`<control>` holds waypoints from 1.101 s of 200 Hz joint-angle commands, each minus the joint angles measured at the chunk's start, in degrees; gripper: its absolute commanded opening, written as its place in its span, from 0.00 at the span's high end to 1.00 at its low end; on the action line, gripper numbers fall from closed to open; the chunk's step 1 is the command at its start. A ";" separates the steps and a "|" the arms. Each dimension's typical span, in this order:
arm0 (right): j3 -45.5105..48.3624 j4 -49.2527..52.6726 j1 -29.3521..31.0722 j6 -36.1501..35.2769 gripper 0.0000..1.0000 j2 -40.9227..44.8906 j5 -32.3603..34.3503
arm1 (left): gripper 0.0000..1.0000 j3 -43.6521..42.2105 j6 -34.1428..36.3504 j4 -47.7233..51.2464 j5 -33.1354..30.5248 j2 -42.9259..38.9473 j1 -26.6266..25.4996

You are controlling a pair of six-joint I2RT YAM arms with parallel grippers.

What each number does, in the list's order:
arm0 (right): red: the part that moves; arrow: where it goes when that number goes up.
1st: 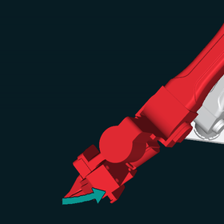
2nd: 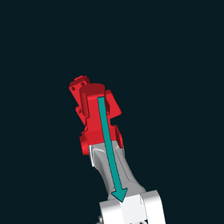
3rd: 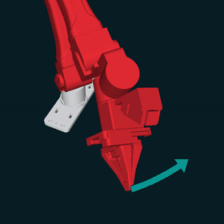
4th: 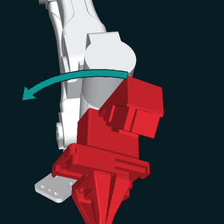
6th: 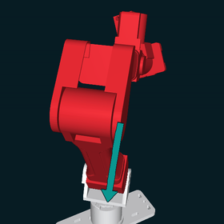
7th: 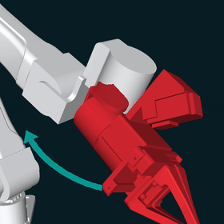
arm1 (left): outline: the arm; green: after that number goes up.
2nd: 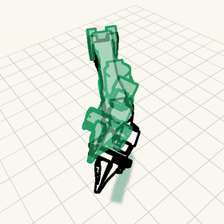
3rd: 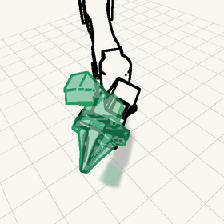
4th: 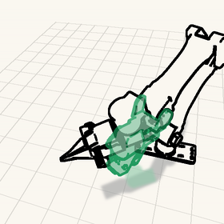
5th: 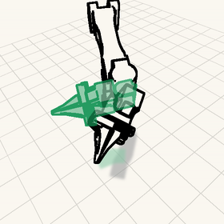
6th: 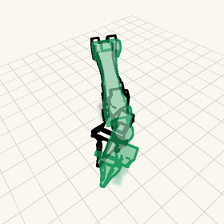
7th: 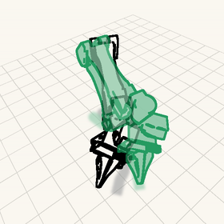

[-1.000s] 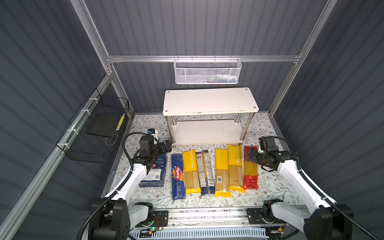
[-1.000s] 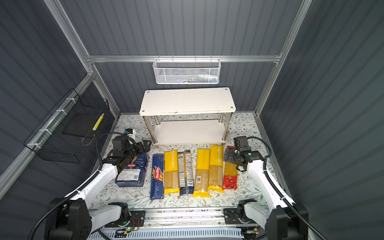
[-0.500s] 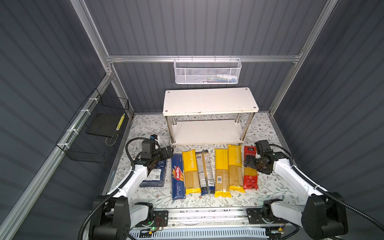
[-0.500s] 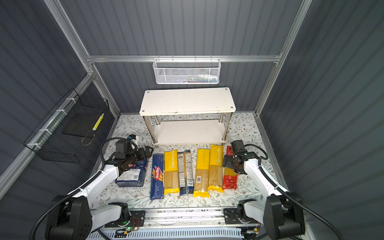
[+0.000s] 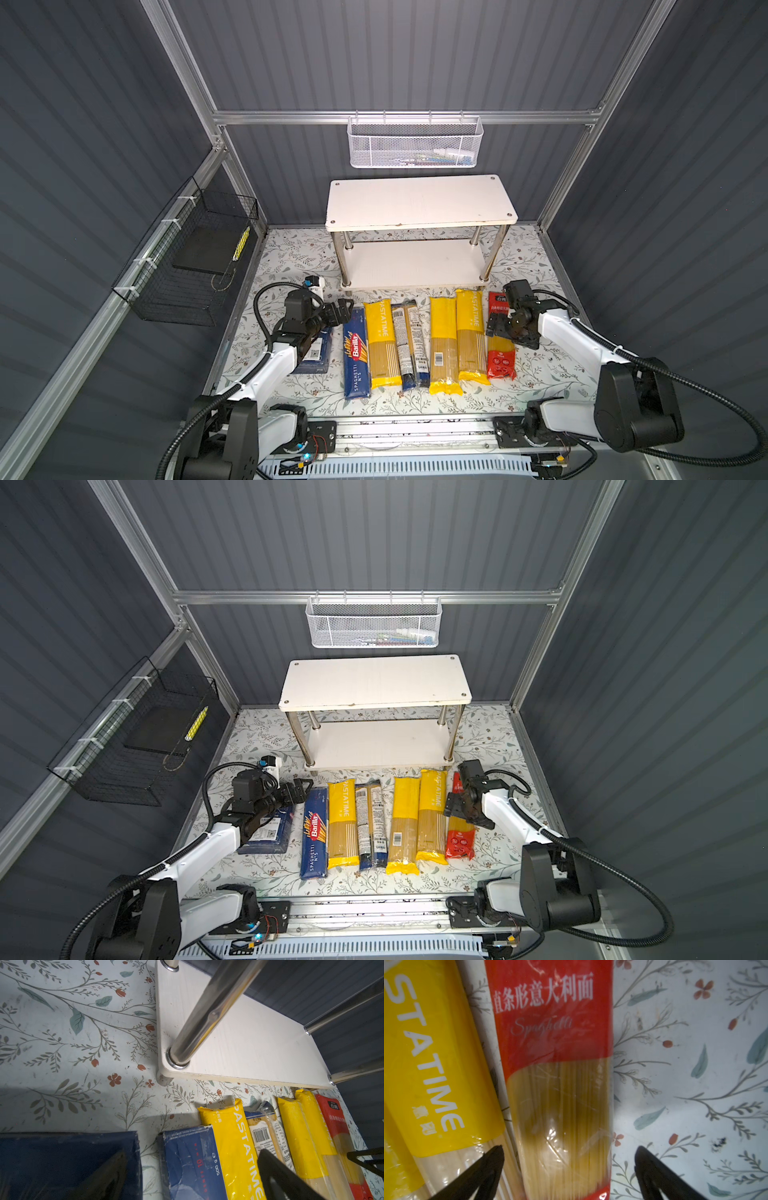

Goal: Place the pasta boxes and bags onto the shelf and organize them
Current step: 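Lower the right gripper over the red bag while the left moves above the blue box, then close the right gripper on the top end of the red spaghetti bag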

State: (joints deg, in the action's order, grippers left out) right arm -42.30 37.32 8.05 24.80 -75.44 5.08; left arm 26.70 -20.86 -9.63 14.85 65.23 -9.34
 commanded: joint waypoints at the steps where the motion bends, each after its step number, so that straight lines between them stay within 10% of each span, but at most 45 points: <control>1: -1.77 -0.75 -0.62 -2.36 0.01 -1.88 -0.73 | 0.01 -0.70 -0.50 -1.89 0.18 -0.70 -0.32; 220: -5.23 1.33 -1.56 -4.58 0.01 -12.71 -1.65 | 0.01 -1.03 0.54 -2.60 1.34 -0.46 -0.94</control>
State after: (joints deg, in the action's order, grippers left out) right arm -46.19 37.12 6.79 20.47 -86.83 3.29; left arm 25.85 -20.84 -12.86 15.53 65.84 -9.82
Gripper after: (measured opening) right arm 0.989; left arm 0.993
